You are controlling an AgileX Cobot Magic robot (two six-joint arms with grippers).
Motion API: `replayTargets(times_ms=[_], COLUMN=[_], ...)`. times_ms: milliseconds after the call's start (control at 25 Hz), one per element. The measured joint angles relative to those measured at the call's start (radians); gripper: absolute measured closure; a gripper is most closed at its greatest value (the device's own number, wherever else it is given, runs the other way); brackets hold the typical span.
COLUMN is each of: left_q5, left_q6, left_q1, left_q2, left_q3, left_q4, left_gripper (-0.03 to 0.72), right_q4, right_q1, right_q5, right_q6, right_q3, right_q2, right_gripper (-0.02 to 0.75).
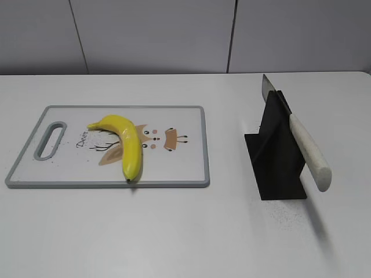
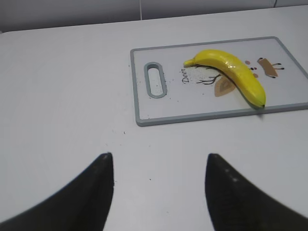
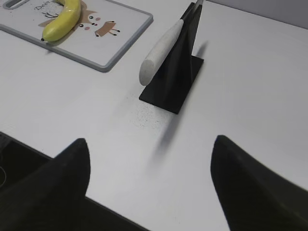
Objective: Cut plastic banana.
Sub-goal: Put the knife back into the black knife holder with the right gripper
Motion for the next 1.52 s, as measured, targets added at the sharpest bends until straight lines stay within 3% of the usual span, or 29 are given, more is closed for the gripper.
replayTargets(times_ms=[240,520,640,1080,1520], left_q5=[0.000,0.000,0.000,0.000,0.000], left_q6=[0.000,0.000,0.000,0.000,0.000], left_q1=[0.000,0.000,0.000,0.006,0.098], left_q2=[0.000,0.000,0.000,0.000,0.000], left_q3=[0.000,0.000,0.000,0.000,0.000], left_q4=[0.001,0.001,0.001,0.001,0.001], left_gripper=[0.159,0.188,0.191,0.208,0.217], right_q4=[0.005,0.006,0.006,0.007,0.007], right_q1=[-0.060,-0.307,-0.373,-0.385,-0.404], right_q5=[0.000,0.000,0.000,0.000,0.000], right_q6=[-0.001,-0.001,-0.001,-0.002,-0.002], right_q3=[0.000,0.000,0.000,0.000,0.000], right_q2=[0.000,0.000,0.000,0.000,0.000], right_gripper=[0.148,0.150,0.152,0.158,0.158])
